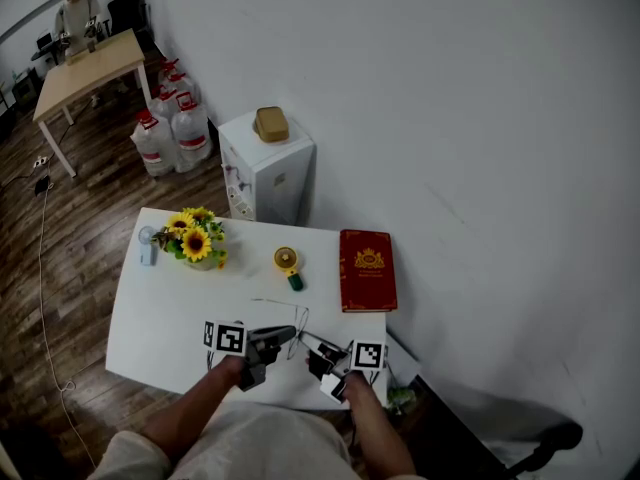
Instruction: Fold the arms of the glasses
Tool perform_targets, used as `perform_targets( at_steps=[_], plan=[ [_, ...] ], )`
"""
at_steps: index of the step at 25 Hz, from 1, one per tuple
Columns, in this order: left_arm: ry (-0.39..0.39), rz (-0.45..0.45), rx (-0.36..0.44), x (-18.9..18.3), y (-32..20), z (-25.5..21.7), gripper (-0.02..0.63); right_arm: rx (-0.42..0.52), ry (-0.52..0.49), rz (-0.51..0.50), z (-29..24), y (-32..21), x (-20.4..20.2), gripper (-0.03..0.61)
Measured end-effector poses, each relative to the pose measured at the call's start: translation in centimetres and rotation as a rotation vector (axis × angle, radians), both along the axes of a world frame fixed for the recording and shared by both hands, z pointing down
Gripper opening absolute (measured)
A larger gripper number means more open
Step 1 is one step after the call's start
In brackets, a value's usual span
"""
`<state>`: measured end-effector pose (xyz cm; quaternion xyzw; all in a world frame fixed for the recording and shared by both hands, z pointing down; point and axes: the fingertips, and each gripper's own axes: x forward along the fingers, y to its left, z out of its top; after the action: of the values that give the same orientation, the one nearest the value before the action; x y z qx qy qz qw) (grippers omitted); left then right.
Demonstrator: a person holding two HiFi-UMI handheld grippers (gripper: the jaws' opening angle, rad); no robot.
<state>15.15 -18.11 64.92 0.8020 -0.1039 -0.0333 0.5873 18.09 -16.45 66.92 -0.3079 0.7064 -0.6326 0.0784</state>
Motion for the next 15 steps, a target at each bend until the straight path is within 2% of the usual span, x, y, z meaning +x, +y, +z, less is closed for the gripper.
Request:
perform_targets(
  at_steps=[2,4,6,7,10,11,13,15],
  plan=[
    [0.002,0.011,-0.004,0.1,0.2,0.0,0.012,0.027,-0.011,-0.018,-0.3,0.0,-0.4,0.009],
    [0.008,0.012,-0.006,0.1,0.3,0.0,0.012,0.008,-0.018,-0.011,-0.1,0.2,-0.4,0.011],
    [0.017,0.01,0.001,0.0,0.4,-0.2,0.012,0.139,-0.019,-0.062,-1.3,-0.6,-0.8,0.011],
    [0.021,0.008,0.005,0.0,0.4,-0.2,0.012,0.165,-0.018,-0.071,-1.5,-0.7,-0.9,0.011],
    [0.032,0.001,0.018,-0.1,0.3,-0.5,0.02,0.024,-0.017,-0.012,-0.4,0.1,-0.4,0.009],
    [0.034,0.0,0.027,-0.2,0.3,-0.5,0.054,-0.002,-0.018,0.001,-0.1,0.2,-0.3,0.011],
    [0.032,0.001,0.06,-0.3,0.1,-0.9,0.123,0.044,-0.018,-0.012,-0.4,-0.2,-0.3,0.009],
    [0.028,-0.012,0.072,-0.7,0.0,-1.2,0.14,-0.013,-0.017,0.019,0.1,0.0,0.0,0.011]
  ],
)
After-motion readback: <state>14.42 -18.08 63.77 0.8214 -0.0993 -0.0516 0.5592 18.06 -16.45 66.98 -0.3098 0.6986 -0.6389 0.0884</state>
